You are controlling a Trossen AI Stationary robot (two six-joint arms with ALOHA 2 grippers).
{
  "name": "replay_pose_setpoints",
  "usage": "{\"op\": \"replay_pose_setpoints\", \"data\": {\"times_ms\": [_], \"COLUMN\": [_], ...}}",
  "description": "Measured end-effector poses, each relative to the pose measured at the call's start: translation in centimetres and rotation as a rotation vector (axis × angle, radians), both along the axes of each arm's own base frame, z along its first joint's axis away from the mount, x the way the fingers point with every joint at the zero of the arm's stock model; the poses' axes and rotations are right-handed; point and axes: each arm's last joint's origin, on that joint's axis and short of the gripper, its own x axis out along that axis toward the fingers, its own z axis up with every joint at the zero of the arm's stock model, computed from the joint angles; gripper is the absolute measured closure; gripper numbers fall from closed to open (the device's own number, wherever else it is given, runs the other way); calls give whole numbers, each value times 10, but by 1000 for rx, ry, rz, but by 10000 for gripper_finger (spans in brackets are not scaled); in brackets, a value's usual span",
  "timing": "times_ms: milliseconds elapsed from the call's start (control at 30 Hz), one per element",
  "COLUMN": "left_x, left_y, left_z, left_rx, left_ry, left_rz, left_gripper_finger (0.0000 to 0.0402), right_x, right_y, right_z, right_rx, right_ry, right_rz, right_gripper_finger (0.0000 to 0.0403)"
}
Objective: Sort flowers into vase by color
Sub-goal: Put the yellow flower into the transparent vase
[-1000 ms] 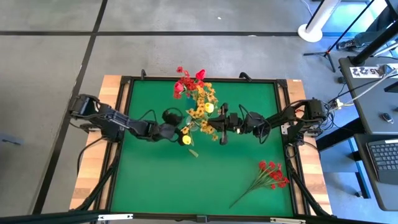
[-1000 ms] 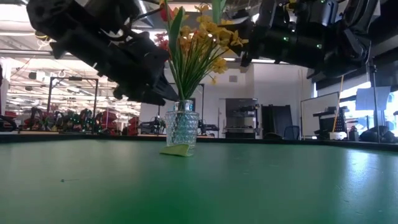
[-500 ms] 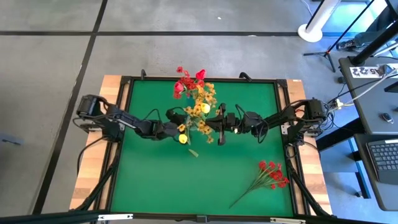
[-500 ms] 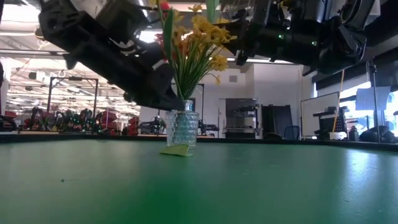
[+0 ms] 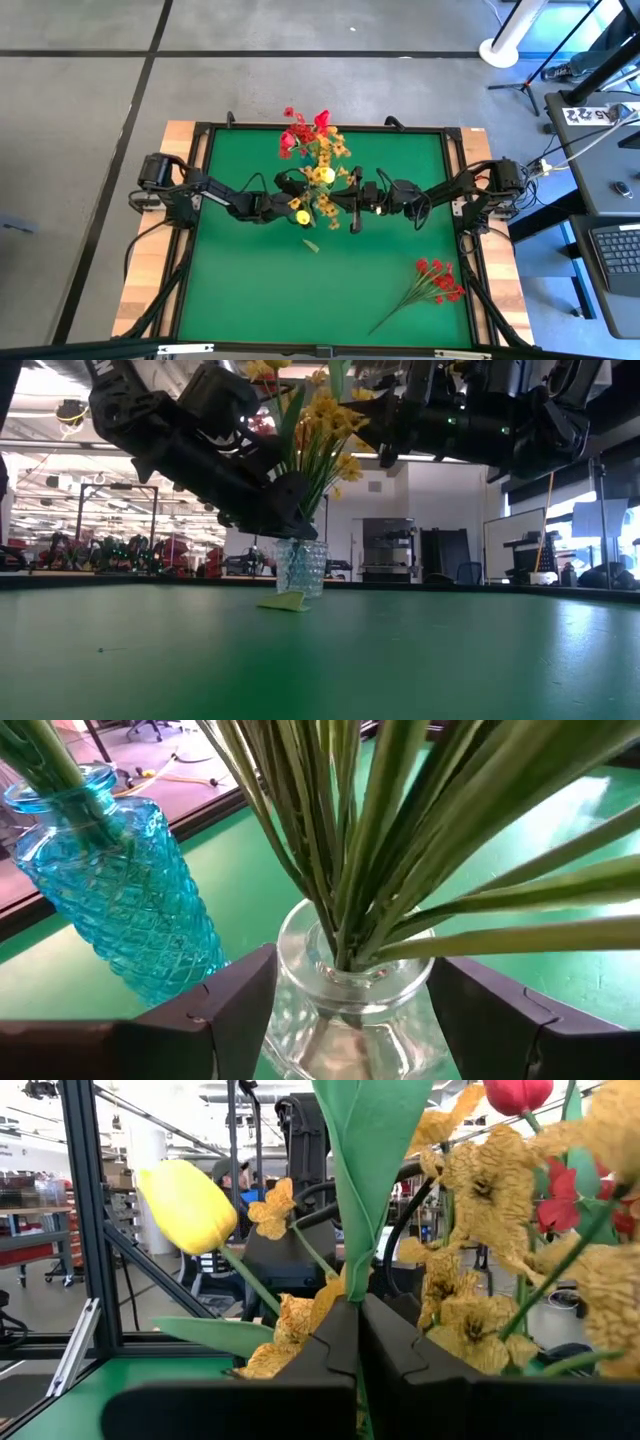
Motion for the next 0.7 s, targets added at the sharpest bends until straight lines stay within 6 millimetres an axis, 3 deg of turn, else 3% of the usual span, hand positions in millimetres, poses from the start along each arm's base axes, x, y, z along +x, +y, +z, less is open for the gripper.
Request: {"op": "replay_pose_setpoints", "data": {"times_ms": [133,367,600,700], "left_x": [0,0,0,-1], "left_y": [-1,-9,-21,-27], "left_z": [0,0,0,-1], "left_rx": [-2,-8,-39,-62], "left_ry": [-4,-17,-34,-43], "left_rz": [6,0,-40,-59], "left_gripper_finger": [179,289,297,350], "right_x": [0,0,0,0], "right_y": [0,0,0,0], "right_z": [0,0,0,0], "right_rx": [4,4,6,18], "right_ry": [1,1,0,4], "right_rz": [1,1,4,9], "right_gripper_finger": [403,403,403,403]}}
